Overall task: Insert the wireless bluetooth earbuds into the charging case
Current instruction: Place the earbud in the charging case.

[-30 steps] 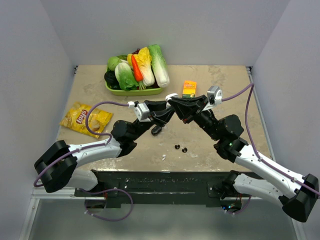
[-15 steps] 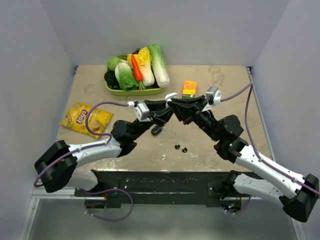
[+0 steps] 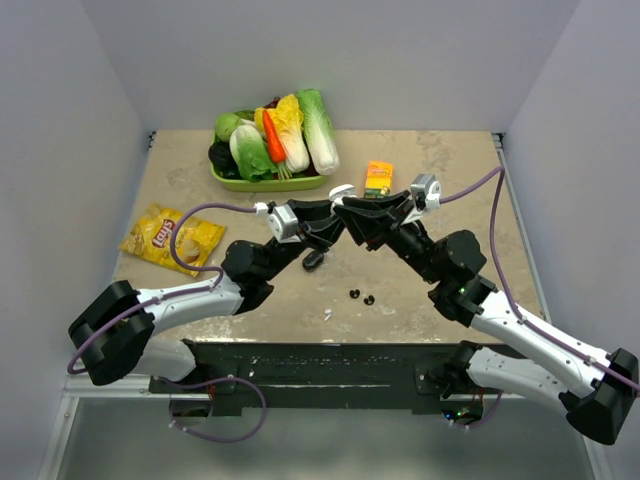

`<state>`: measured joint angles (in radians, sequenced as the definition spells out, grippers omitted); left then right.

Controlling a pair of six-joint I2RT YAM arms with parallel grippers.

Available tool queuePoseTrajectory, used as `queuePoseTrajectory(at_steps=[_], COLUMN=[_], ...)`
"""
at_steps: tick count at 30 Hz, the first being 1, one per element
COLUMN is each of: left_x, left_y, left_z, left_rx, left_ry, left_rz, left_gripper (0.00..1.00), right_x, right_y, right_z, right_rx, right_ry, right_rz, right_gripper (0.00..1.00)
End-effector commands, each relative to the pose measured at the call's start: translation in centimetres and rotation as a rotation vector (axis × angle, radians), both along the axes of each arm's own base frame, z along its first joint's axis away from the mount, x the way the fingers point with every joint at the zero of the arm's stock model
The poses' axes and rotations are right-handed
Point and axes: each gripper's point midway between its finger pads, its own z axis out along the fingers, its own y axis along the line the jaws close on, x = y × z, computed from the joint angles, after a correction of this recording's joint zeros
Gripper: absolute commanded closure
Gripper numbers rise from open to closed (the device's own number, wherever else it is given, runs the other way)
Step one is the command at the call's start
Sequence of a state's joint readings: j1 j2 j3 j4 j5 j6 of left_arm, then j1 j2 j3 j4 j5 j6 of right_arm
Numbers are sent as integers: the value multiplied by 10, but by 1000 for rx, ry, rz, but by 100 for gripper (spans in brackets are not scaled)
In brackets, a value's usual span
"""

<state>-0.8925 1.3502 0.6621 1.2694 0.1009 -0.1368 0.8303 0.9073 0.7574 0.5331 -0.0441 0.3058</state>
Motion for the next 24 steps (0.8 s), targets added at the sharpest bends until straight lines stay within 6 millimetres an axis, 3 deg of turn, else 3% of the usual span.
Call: queuePoseTrajectory(at_steps=[1,13,24], left_x=[-68,-66,-67], left_y=[88,87,89], left_z=[128,123,122], left_rx=[-515,-507,-505], left_ry=[-421,-411,-410], left_rz=[22,26,34], left_gripper=[100,100,100], right_x=[-2,3,10], right_y=[-2,-3,-20], right_z=[18,33,48], right_rx=[35,64,113], right_ry=[-16,12,52], right_rz=[0,-21,-101], right_gripper=[65,46,44])
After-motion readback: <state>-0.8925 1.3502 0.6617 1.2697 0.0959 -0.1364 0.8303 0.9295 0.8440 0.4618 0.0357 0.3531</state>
